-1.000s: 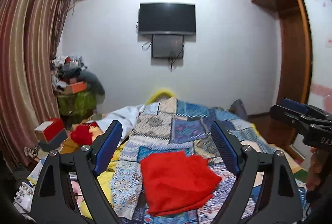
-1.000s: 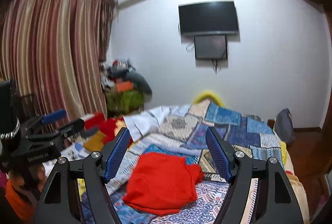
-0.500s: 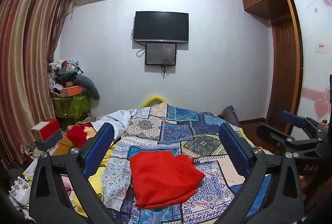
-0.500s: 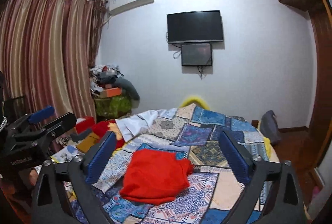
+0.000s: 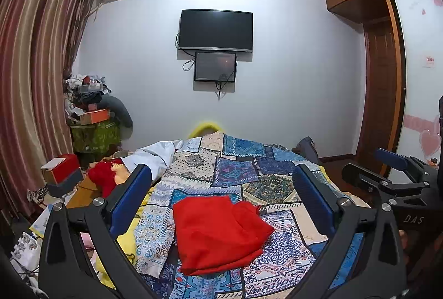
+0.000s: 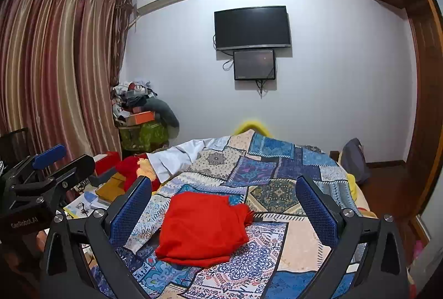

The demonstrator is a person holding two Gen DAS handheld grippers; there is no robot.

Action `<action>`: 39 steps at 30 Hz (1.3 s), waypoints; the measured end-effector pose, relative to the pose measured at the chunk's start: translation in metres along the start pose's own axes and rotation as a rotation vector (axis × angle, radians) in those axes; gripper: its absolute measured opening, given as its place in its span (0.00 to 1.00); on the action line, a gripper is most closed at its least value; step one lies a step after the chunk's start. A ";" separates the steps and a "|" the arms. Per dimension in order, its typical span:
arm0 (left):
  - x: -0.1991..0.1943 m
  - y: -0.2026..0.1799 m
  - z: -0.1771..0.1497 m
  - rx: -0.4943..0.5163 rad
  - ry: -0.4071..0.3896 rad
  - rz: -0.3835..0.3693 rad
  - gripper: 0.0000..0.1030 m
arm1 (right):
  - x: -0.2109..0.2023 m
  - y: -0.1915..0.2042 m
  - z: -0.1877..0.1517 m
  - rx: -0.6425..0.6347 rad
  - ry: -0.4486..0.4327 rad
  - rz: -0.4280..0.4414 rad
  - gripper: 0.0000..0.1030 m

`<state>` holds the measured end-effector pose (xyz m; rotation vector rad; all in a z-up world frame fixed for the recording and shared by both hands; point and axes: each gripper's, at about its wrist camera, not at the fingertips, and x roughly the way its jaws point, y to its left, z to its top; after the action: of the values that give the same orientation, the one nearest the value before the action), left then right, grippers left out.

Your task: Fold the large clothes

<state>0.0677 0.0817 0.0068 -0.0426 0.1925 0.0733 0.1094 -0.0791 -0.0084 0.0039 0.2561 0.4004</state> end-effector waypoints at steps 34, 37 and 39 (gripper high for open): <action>-0.001 -0.003 -0.003 0.011 0.028 -0.040 1.00 | -0.001 0.006 -0.003 0.014 -0.002 0.015 1.00; -0.002 -0.002 -0.002 0.013 0.025 -0.044 1.00 | -0.001 0.006 -0.003 0.015 -0.003 0.017 1.00; -0.003 -0.001 -0.002 0.010 0.024 -0.052 1.00 | -0.001 0.008 -0.003 0.019 -0.002 0.018 1.00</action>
<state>0.0649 0.0802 0.0056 -0.0384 0.2156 0.0199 0.1052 -0.0725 -0.0109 0.0250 0.2579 0.4154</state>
